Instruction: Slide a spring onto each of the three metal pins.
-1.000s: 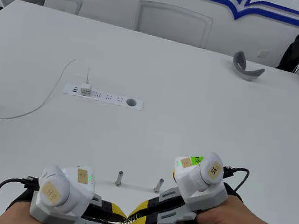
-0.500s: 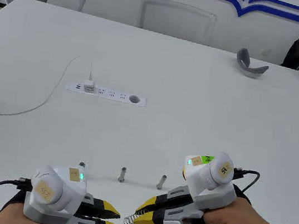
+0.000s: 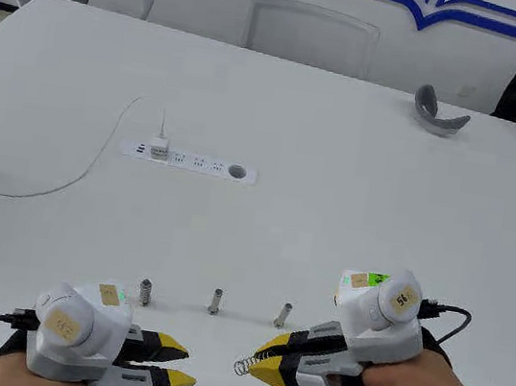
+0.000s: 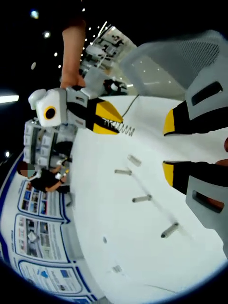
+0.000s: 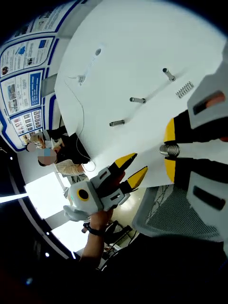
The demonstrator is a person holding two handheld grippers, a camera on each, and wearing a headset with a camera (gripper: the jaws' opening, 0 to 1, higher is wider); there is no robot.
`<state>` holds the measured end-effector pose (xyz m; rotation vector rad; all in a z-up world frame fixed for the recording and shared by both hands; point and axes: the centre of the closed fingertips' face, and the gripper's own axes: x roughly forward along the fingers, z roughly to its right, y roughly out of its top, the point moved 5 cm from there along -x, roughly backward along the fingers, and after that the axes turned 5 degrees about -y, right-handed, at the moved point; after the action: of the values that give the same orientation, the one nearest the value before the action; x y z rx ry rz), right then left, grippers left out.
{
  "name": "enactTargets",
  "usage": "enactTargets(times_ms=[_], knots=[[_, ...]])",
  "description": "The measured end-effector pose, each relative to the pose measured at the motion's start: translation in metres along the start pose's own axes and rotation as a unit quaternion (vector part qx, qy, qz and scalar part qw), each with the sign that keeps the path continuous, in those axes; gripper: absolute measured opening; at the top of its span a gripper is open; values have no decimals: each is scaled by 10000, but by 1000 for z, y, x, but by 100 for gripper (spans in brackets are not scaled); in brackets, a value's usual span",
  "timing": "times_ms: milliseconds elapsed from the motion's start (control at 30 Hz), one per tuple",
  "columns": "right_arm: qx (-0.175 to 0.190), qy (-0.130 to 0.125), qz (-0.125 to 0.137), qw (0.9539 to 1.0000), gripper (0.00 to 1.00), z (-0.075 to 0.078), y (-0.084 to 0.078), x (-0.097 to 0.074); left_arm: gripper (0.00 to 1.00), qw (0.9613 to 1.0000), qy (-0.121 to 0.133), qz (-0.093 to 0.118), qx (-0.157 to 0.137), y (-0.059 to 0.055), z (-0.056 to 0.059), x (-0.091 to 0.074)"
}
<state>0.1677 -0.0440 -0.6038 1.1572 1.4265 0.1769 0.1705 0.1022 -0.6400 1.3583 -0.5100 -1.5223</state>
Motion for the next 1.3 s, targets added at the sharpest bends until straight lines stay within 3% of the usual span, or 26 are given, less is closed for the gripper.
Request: enactTargets(times_ms=[300,433,767,1300], knots=[[129,-393,-219,9989,12,19,-5,4,25,9990,424,-50,-120,-7,-14,-9],[208,-489,-323,9981,12,26,-8,9,30,9981,569,19,-244,-9,-20,-13],[332,-533,-304,9976,12,35,-4,18,38,9956,785,118,-505,-15,-29,-22],[217,-819,-557,9949,12,52,8,33,49,9915,1068,182,-715,-22,-37,-36]])
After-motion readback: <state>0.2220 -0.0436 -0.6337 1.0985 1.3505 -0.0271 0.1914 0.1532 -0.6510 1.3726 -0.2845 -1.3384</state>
